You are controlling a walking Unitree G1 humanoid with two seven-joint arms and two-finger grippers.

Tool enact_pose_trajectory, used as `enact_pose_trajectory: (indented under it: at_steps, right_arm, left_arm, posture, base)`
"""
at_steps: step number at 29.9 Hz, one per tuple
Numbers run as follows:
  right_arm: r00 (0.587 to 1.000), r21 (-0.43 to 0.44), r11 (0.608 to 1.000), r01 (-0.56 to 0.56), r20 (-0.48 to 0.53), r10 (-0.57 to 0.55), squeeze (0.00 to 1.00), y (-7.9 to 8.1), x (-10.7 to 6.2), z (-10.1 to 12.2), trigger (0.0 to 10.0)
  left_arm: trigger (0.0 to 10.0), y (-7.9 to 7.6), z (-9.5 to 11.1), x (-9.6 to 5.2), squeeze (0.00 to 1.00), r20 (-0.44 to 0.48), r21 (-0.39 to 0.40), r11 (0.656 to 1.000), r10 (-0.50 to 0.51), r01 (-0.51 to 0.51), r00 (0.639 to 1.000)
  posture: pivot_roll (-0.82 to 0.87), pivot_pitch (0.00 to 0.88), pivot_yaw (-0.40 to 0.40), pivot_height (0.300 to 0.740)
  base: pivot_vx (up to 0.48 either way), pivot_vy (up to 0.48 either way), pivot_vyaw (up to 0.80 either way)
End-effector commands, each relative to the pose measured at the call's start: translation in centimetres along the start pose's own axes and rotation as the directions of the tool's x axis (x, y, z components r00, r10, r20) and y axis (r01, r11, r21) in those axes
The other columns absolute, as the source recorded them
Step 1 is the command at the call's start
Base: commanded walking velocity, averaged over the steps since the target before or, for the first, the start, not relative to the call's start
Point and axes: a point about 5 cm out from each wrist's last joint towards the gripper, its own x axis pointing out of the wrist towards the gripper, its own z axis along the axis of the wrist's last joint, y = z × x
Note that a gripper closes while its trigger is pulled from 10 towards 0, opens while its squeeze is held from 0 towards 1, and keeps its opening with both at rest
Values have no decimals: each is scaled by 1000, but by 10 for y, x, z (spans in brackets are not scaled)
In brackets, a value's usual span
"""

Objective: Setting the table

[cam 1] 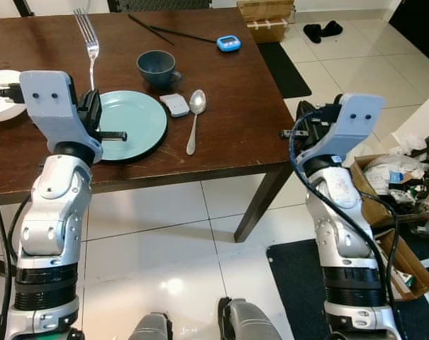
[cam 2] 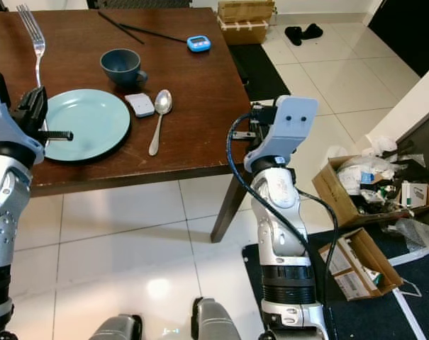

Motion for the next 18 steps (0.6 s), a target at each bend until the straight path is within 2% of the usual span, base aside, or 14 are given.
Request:
enact_pose_trajectory:
  at_steps: [1,18]
  right_arm:
    - [1000,-10,1000,16,-20,-16,0,-4,-3,-6,10000]
    - [999,-6,1000,15,-33,-16,0,-2,-2,-8,10000]
  left_arm:
    - [10000,-1,-5,-2,0,-21,9,1000,-7,7,1000]
    - [10000,-5,-7,-2,0,-26,7,1000,-16,17,1000]
  posture:
    - [55,88,4,740]
    - [56,85,7,740]
  base:
    - [0,0,0]
    - [0,0,0]
